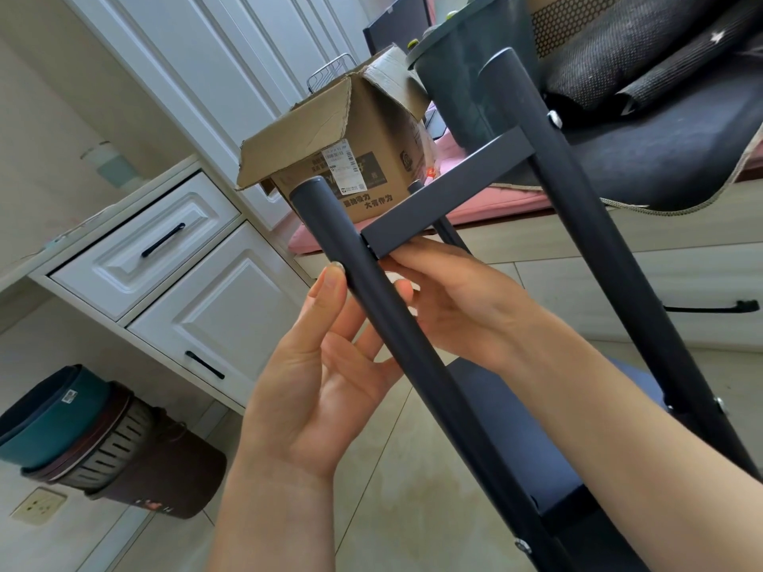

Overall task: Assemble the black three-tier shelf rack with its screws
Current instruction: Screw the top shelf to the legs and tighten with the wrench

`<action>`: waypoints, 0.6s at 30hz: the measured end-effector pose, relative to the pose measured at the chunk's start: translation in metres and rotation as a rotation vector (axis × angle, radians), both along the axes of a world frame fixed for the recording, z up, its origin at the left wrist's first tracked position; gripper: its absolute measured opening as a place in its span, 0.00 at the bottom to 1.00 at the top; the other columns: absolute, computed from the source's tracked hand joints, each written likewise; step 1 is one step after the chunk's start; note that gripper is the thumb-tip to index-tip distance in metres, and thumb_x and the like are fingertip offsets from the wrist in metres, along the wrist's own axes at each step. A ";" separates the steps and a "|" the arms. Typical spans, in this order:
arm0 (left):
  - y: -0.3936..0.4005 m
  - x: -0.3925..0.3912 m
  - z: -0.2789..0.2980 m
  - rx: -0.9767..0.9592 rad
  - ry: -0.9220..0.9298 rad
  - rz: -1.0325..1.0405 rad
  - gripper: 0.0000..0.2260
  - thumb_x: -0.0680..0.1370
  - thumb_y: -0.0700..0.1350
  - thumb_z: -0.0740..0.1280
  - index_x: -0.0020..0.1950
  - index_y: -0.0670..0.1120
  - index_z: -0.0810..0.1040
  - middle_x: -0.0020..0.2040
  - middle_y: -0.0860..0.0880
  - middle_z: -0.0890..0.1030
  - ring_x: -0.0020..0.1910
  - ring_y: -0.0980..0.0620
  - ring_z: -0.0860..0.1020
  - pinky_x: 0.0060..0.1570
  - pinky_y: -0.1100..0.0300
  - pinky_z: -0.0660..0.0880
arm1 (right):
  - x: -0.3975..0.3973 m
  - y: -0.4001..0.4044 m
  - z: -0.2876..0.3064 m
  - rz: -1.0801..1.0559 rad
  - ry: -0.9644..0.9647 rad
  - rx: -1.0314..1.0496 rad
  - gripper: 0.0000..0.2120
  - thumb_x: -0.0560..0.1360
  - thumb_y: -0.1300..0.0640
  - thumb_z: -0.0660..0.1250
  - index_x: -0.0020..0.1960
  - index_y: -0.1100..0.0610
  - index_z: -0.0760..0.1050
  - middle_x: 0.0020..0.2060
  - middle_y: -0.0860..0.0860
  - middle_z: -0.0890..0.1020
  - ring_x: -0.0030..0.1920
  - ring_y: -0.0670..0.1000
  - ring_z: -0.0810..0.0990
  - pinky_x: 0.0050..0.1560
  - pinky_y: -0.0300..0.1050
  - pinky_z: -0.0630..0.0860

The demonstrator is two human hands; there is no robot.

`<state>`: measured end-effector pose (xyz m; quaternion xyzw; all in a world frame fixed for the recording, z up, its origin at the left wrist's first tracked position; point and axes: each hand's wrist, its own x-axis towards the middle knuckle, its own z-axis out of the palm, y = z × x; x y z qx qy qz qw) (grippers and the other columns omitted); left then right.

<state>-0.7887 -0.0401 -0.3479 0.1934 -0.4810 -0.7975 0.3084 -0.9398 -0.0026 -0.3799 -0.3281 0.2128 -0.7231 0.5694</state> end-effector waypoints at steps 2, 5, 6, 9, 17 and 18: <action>-0.001 0.000 -0.001 0.002 -0.001 0.002 0.19 0.64 0.49 0.84 0.53 0.49 0.88 0.55 0.47 0.86 0.51 0.47 0.86 0.62 0.44 0.77 | -0.003 0.001 0.000 -0.041 0.043 -0.008 0.06 0.76 0.56 0.68 0.52 0.53 0.82 0.42 0.48 0.83 0.47 0.50 0.76 0.55 0.50 0.66; 0.000 0.000 -0.001 0.010 -0.004 0.000 0.21 0.62 0.49 0.85 0.53 0.49 0.88 0.56 0.48 0.86 0.52 0.48 0.86 0.69 0.44 0.71 | -0.007 0.001 0.000 -0.062 0.058 -0.003 0.06 0.78 0.60 0.67 0.51 0.55 0.82 0.44 0.50 0.83 0.51 0.53 0.73 0.55 0.51 0.65; 0.001 0.000 -0.001 0.007 0.002 -0.006 0.21 0.62 0.49 0.86 0.53 0.49 0.88 0.56 0.48 0.86 0.52 0.48 0.86 0.65 0.44 0.74 | -0.007 0.001 0.001 -0.054 0.054 -0.004 0.06 0.78 0.60 0.66 0.52 0.55 0.82 0.44 0.51 0.83 0.51 0.53 0.73 0.55 0.51 0.65; 0.002 0.000 0.000 -0.004 0.003 -0.013 0.21 0.62 0.49 0.85 0.53 0.49 0.88 0.55 0.48 0.86 0.51 0.48 0.86 0.55 0.45 0.80 | -0.008 0.002 0.001 -0.009 0.048 -0.013 0.10 0.75 0.57 0.68 0.56 0.56 0.80 0.43 0.50 0.82 0.51 0.53 0.75 0.55 0.51 0.66; 0.000 0.001 -0.001 -0.006 -0.028 0.010 0.24 0.61 0.49 0.86 0.55 0.48 0.88 0.56 0.46 0.86 0.52 0.46 0.86 0.55 0.44 0.80 | -0.005 0.003 0.002 0.085 0.011 0.008 0.15 0.69 0.52 0.71 0.55 0.54 0.79 0.52 0.57 0.73 0.56 0.57 0.69 0.57 0.53 0.63; -0.001 0.001 -0.003 0.002 -0.014 0.010 0.24 0.61 0.49 0.86 0.55 0.48 0.87 0.57 0.45 0.86 0.52 0.46 0.86 0.54 0.43 0.80 | -0.004 0.002 0.003 0.098 0.003 0.014 0.16 0.69 0.51 0.71 0.55 0.54 0.78 0.50 0.56 0.73 0.56 0.56 0.68 0.57 0.52 0.64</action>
